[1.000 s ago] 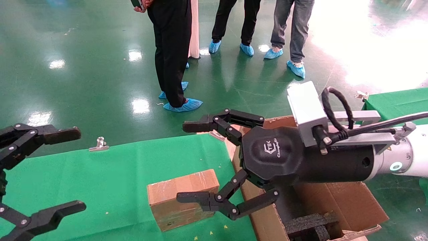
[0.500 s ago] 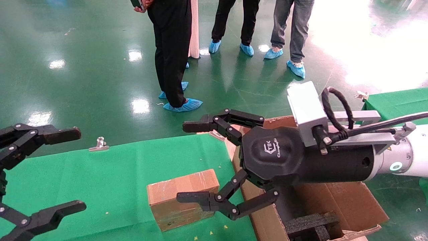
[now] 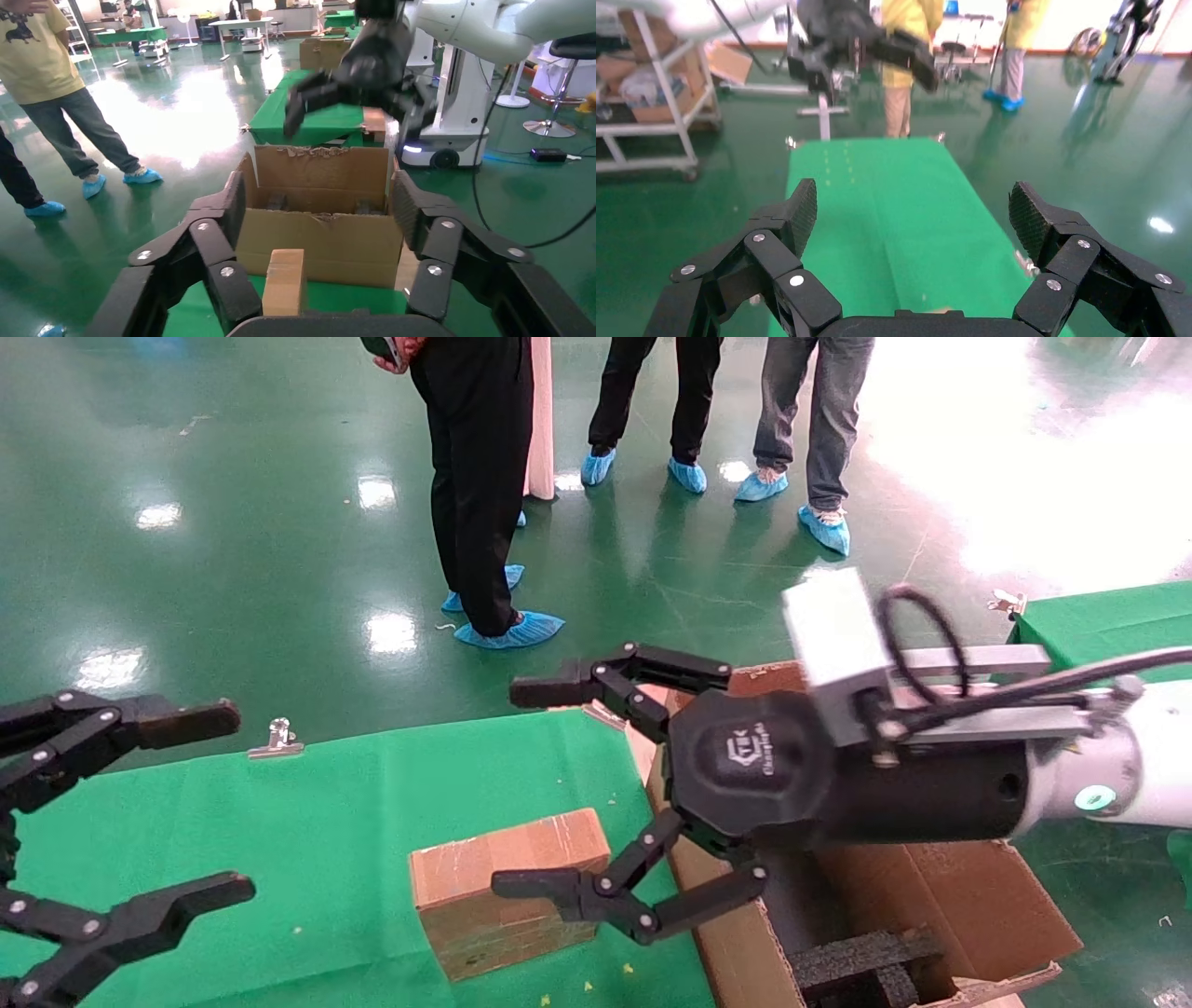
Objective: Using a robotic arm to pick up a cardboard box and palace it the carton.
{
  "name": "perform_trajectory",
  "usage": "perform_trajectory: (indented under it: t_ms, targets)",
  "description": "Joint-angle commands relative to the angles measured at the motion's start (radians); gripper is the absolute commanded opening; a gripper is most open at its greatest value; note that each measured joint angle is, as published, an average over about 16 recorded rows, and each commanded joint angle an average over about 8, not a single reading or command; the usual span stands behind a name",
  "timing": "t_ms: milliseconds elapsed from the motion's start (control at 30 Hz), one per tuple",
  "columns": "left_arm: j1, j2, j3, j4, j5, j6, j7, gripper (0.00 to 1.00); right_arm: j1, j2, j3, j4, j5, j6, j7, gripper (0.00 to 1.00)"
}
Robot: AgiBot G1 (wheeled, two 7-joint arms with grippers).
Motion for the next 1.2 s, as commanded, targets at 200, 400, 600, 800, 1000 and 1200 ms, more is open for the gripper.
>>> perform_trajectory:
  t_ms: [200,400,600,800,1000,1200]
  targets:
    - [0.0,0.0,0.0,0.0,0.0,0.0,0.0,0.0,0.131,-0.048,-0.107,-0.037,-0.186,-0.047,0.037,1.0]
    - [0.0,0.0,0.0,0.0,0.0,0.0,0.0,0.0,0.282,-0.142,-0.252,-0.122,-0.36,-0.076,0.027,1.0]
    - [0.0,0.0,0.0,0.0,0.0,0.0,0.0,0.0,0.411,-0.25,-0.412,-0.243,-0.488,-0.079,-0.034,1.0]
    - [0.0,0.0,0.0,0.0,0.0,0.0,0.0,0.0,0.503,-0.354,-0.54,-0.388,-0.56,-0.076,-0.125,1.0]
    - [0.0,0.0,0.0,0.0,0.0,0.0,0.0,0.0,0.563,-0.452,-0.625,-0.549,-0.599,-0.071,-0.229,1.0]
    - [0.0,0.0,0.0,0.0,0.0,0.0,0.0,0.14,0.606,-0.529,-0.686,-0.694,-0.631,-0.068,-0.331,1.0]
